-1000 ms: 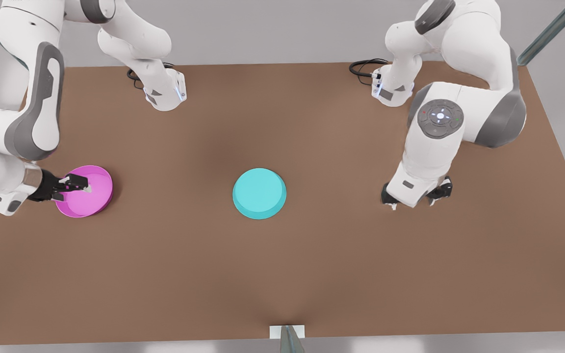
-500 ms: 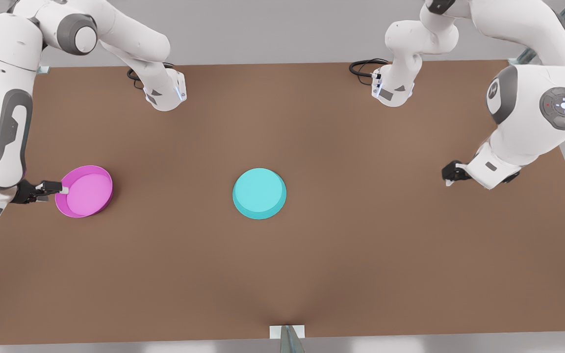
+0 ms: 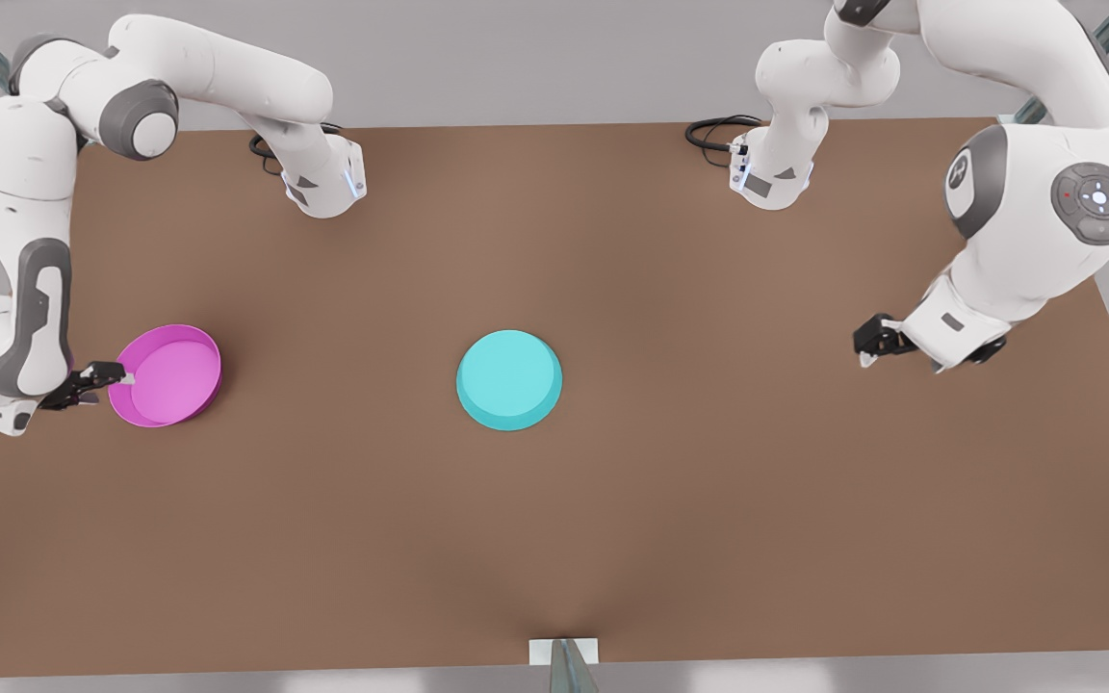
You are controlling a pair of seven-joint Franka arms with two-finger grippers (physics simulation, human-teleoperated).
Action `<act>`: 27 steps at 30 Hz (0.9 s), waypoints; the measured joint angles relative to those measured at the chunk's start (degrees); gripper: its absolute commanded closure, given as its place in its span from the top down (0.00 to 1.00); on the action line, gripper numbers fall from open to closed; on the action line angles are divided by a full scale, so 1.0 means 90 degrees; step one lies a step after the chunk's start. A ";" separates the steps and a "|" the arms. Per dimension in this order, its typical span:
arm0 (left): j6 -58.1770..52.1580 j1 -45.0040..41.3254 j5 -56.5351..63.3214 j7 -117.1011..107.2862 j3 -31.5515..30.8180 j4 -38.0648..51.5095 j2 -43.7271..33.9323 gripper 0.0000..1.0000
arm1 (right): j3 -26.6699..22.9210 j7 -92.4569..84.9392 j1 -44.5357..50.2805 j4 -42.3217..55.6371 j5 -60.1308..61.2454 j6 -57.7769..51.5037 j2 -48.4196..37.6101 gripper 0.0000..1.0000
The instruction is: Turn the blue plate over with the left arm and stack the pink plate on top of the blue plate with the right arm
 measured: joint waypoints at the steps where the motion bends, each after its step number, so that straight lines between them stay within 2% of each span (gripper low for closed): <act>1: 0.0015 0.0003 0.0016 -0.0009 0.0013 0.0010 -0.0001 1.00 | -0.0008 -0.0075 -0.0014 0.0000 -0.0031 0.0107 0.0050 1.00; 6: 0.0054 -0.0040 0.0051 -0.0019 -0.0025 0.0005 0.0037 1.00 | 0.0002 -0.0043 -0.0116 -0.0004 -0.0018 0.0190 0.0233 1.00; 9: 0.0202 -0.0025 0.0043 -0.0016 -0.0026 -0.0038 0.0063 1.00 | 0.0002 -0.0042 -0.0205 -0.0029 0.0143 -0.0381 0.0239 1.00; 21: 0.0156 -0.0042 -0.0019 -0.0006 -0.0046 0.0011 0.0242 1.00 | 0.0002 -0.0159 -0.0342 0.0059 0.0310 -0.0171 0.0552 1.00; 22: 0.0156 -0.0042 -0.0036 -0.0009 -0.0046 0.0011 0.0238 1.00 | 0.0004 -0.0135 -0.0341 0.0067 0.0310 -0.0171 0.0552 0.85; 23: 0.0164 -0.0041 -0.0048 -0.0009 -0.0046 0.0011 0.0243 1.00 | 0.0011 -0.0120 -0.0332 0.0068 0.0310 -0.0180 0.0543 0.65; 24: 0.0184 -0.0041 -0.0059 -0.0010 -0.0046 0.0011 0.0243 1.00 | 0.0002 -0.0106 -0.0323 0.0059 0.0310 -0.0181 0.0542 0.62; 27: 0.0156 -0.0042 -0.0077 -0.0010 -0.0080 0.0020 0.0175 1.00 | 0.0011 -0.0081 -0.0322 0.0068 0.0318 -0.0171 0.0532 0.61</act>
